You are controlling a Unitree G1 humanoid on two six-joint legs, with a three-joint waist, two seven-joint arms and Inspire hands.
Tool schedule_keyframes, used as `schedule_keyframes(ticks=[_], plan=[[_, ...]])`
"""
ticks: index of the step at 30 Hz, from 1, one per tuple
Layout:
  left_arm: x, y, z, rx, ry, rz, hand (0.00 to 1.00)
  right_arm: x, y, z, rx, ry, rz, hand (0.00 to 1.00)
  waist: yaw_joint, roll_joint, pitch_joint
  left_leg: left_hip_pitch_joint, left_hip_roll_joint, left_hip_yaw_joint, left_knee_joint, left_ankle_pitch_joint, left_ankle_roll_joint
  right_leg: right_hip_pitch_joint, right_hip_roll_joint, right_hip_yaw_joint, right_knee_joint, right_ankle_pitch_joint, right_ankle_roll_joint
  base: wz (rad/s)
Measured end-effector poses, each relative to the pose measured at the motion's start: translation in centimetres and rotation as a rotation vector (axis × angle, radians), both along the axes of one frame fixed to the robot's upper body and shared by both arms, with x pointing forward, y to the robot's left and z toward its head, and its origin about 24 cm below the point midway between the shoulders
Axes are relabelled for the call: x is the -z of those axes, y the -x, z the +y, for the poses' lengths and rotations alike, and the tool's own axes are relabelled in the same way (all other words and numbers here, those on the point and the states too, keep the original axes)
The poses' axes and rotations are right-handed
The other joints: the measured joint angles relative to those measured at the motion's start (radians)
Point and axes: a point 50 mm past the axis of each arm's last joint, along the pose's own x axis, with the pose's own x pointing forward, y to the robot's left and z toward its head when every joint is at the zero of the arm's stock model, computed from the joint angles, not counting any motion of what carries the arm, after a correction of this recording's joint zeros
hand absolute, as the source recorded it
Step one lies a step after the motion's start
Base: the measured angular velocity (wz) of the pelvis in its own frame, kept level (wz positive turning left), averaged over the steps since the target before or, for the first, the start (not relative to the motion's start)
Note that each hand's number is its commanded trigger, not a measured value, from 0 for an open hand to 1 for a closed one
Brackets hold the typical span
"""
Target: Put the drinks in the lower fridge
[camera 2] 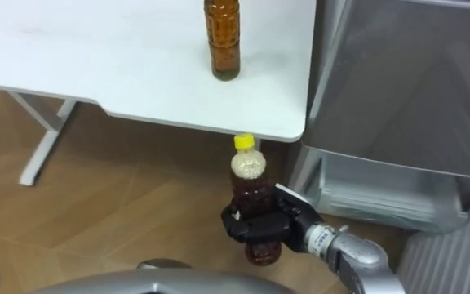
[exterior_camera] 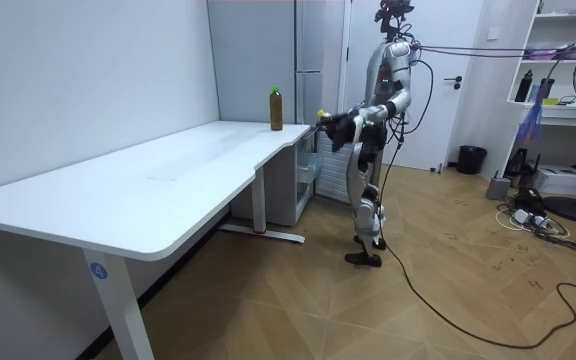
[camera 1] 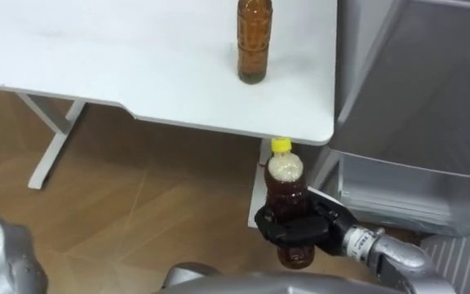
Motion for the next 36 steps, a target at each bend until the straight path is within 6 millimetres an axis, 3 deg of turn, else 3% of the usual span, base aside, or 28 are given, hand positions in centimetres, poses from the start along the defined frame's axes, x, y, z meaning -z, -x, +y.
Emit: schedule_keyframes(ticks=[1, 3, 5, 8, 14, 16, 18, 22, 27, 31, 36], plan=[[2.0, 0.9, -0.8, 0.016, 0.072, 0.085, 0.00, 0.0, 0.0, -0.1, 0.005, 0.004, -0.001, 1.00, 0.000, -0.012, 0.0027, -0.004, 0.000, -0.002, 0.002, -0.003, 0.001, 0.000, 0.003, -0.002, 0.001, 0.000, 0.000, 0.00], [4.0, 2.3, -1.6, 0.029, 0.154, 0.172, 0.00, 0.0, -0.2, -0.3, 0.008, 0.012, -0.002, 1.00, 0.002, -0.016, 0.0041, -0.006, 0.002, -0.003, 0.009, -0.011, 0.003, 0.000, 0.005, 0.003, 0.002, 0.002, 0.002, -0.09], [6.5, 4.7, -2.2, -0.010, 0.278, 0.250, 0.00, 0.0, -0.3, -0.4, 0.021, 0.004, 0.016, 1.00, -0.002, -0.002, 0.0022, -0.006, 0.000, -0.004, 0.010, -0.017, 0.007, 0.003, 0.004, 0.006, 0.005, 0.003, 0.004, -0.14], [8.6, 8.2, -2.9, -0.120, 0.454, 0.296, 0.00, 0.1, -0.3, -0.3, 0.055, -0.023, 0.052, 1.00, -0.004, 0.007, 0.0024, -0.005, -0.001, -0.001, 0.008, -0.017, 0.008, 0.003, -0.002, 0.007, 0.006, 0.004, 0.005, -0.03], [11.2, 15.9, -4.2, -0.304, 0.696, 0.445, 0.00, 0.6, -0.3, -0.4, 0.068, 0.007, 0.109, 1.00, 0.000, 0.015, 0.0046, 0.006, 0.007, 0.025, 0.000, -0.020, 0.008, -0.004, 0.002, 0.033, 0.004, 0.004, 0.005, -0.11], [11.6, 18.3, -4.9, -0.287, 0.743, 0.555, 0.00, 0.7, -0.4, -0.5, 0.053, 0.028, 0.124, 1.00, 0.001, 0.018, 0.0053, -0.004, 0.010, 0.037, 0.001, -0.020, 0.008, -0.019, 0.005, 0.049, 0.007, 0.005, 0.004, -0.12], [11.8, 19.3, -5.4, -0.197, 0.752, 0.656, 0.00, 0.7, -0.5, -0.4, 0.036, 0.043, 0.128, 1.00, -0.008, 0.020, 0.0048, -0.015, 0.010, 0.039, 0.005, -0.020, 0.008, -0.027, 0.004, 0.043, 0.007, 0.006, 0.002, -0.04], [12.6, 18.6, -6.8, 0.216, 0.704, 0.934, 0.00, 0.3, -1.5, -0.3, 0.023, 0.044, 0.105, 1.00, -0.063, 0.018, 0.0056, -0.038, 0.007, 0.023, 0.021, -0.020, 0.009, -0.027, 0.003, 0.030, 0.010, 0.007, 0.002, 0.16], [13.6, 15.1, -8.3, 0.664, 0.561, 1.163, 0.00, 0.2, -1.9, 0.1, 0.034, 0.027, 0.094, 1.00, -0.111, 0.014, 0.0029, -0.045, 0.009, 0.026, 0.027, -0.020, 0.009, -0.032, 0.004, 0.032, 0.010, 0.007, 0.002, 0.00], [13.7, 13.4, -8.8, 0.847, 0.444, 1.255, 0.00, 0.3, -1.9, 0.1, 0.078, -0.009, 0.107, 1.00, -0.169, 0.001, -0.0007, -0.044, 0.007, 0.031, 0.024, -0.020, 0.009, -0.033, 0.008, 0.033, 0.008, 0.007, 0.002, -0.02], [13.7, 12.2, -8.8, 0.920, 0.361, 1.290, 0.00, 1.1, -1.6, -0.3, 0.164, -0.037, 0.156, 1.00, -0.197, -0.012, -0.0008, -0.042, 0.011, 0.041, 0.023, -0.020, 0.009, -0.034, 0.012, 0.047, 0.008, 0.008, 0.003, -0.06]])
